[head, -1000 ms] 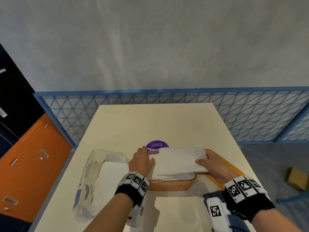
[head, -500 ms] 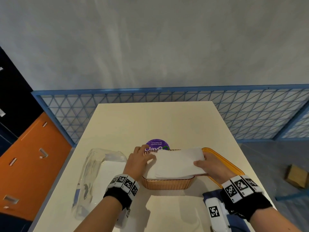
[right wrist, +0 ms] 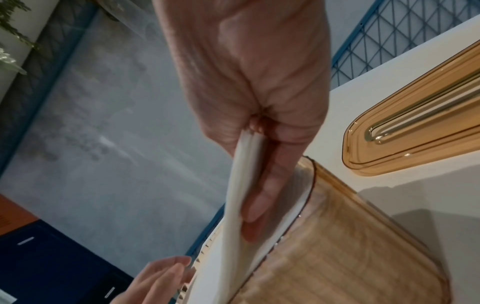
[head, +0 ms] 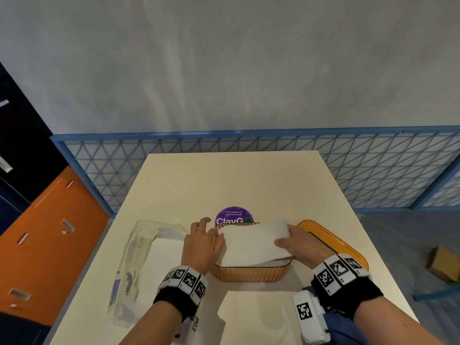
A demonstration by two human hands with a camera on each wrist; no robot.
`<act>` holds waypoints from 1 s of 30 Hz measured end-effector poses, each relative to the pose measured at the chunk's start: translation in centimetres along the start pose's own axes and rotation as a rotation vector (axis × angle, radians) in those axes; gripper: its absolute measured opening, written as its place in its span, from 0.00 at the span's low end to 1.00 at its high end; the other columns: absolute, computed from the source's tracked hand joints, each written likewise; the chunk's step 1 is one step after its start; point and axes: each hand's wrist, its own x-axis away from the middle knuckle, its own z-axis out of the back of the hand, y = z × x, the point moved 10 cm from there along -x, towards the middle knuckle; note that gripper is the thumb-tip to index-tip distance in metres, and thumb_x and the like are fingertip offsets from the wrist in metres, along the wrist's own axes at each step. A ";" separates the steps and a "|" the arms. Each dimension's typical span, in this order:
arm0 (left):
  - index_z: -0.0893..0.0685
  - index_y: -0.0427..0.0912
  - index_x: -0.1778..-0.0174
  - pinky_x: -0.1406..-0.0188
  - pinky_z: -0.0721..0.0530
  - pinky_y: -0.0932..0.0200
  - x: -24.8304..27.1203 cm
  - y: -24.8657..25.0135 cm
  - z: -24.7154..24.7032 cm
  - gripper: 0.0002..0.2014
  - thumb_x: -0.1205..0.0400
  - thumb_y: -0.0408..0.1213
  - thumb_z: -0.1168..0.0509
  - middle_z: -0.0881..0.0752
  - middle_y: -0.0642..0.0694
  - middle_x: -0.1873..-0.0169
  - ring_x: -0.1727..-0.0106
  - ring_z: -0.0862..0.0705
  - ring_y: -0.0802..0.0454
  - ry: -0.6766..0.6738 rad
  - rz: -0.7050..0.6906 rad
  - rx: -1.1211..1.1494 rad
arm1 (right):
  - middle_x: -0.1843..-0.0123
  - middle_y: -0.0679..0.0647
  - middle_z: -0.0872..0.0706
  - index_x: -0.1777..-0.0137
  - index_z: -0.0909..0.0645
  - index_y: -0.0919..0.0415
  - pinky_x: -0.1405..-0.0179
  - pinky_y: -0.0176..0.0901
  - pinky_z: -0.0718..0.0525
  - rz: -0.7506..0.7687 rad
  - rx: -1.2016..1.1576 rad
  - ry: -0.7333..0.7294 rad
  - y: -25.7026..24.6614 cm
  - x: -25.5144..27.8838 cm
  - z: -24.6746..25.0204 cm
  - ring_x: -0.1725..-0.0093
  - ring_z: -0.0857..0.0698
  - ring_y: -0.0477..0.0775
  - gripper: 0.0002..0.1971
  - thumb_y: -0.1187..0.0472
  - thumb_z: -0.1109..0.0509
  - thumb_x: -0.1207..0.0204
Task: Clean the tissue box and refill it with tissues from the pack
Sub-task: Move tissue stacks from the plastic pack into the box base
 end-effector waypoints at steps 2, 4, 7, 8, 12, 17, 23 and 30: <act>0.17 0.41 0.39 0.46 0.19 0.48 0.2 0.6 0.0 0.21 0.19 0.52 0.42 0.27 0.44 0.28 0.30 0.27 0.43 0.007 -0.002 -0.036 | 0.41 0.63 0.16 0.33 0.25 0.69 0.39 0.57 0.17 0.006 0.024 0.013 -0.1 -0.2 -0.4 0.42 0.17 0.63 0.18 0.74 0.36 0.23; 0.22 0.42 0.34 0.44 0.18 0.48 0.4 1.1 -0.2 0.23 0.21 0.51 0.37 0.28 0.44 0.27 0.31 0.26 0.43 0.025 -0.016 -0.069 | 0.37 0.66 0.17 0.31 0.25 0.70 0.34 0.61 0.20 0.011 0.058 0.031 -0.1 -0.5 -0.6 0.37 0.18 0.65 0.19 0.73 0.34 0.23; 0.25 0.52 0.35 0.54 0.15 0.44 0.6 2.4 -0.2 0.28 0.31 0.48 0.26 0.20 0.44 0.33 0.38 0.18 0.41 -0.009 -0.084 -0.144 | 0.35 0.66 0.18 0.30 0.27 0.70 0.34 0.57 0.20 0.018 0.116 0.053 -0.3 -0.6 -0.7 0.36 0.19 0.64 0.20 0.71 0.34 0.23; 0.25 0.57 0.38 0.58 0.15 0.42 0.7 2.7 -0.7 0.31 0.36 0.47 0.22 0.18 0.46 0.36 0.41 0.16 0.42 -0.054 -0.116 -0.214 | 0.35 0.65 0.19 0.30 0.28 0.69 0.37 0.52 0.19 0.031 0.186 0.061 -0.6 -0.4 -0.6 0.37 0.19 0.62 0.20 0.69 0.34 0.22; 0.17 0.61 0.51 0.59 0.16 0.35 0.7 3.9 -1.6 0.35 0.54 0.40 0.14 0.13 0.52 0.42 0.41 0.15 0.48 -0.120 -0.284 -0.412 | 0.32 0.61 0.25 0.23 0.40 0.62 0.46 0.43 0.22 0.256 0.850 0.204 -4.1 2.0 -0.6 0.35 0.24 0.58 0.28 0.61 0.34 0.21; 0.36 0.61 0.26 0.32 0.41 0.22 1.4 5.2 -2.4 0.23 0.18 0.52 0.42 0.33 0.54 0.22 0.21 0.34 0.54 -0.343 -0.412 -0.369 | 0.18 0.54 0.41 0.19 0.43 0.47 0.23 0.56 0.37 0.563 1.207 0.072 -5.5 3.6 -3.6 0.18 0.44 0.58 0.35 0.54 0.31 0.23; 0.47 0.63 0.19 0.24 0.52 0.26 1.4 3.4 -2.8 0.29 0.16 0.54 0.45 0.50 0.54 0.16 0.16 0.45 0.55 -0.549 -0.277 -0.393 | 0.15 0.51 0.49 0.19 0.46 0.38 0.19 0.64 0.53 0.358 1.334 -0.174 -1.9 1.0 -4.6 0.16 0.49 0.54 0.33 0.53 0.35 0.20; 0.40 0.53 0.20 0.24 0.53 0.24 1.9 3.8 -2.3 0.26 0.14 0.45 0.43 0.41 0.49 0.19 0.20 0.36 0.51 -0.489 -0.233 -0.459 | 0.14 0.52 0.53 0.19 0.52 0.36 0.21 0.68 0.52 0.386 1.443 -0.229 -1.4 0.1 -5.0 0.15 0.52 0.57 0.33 0.52 0.38 0.18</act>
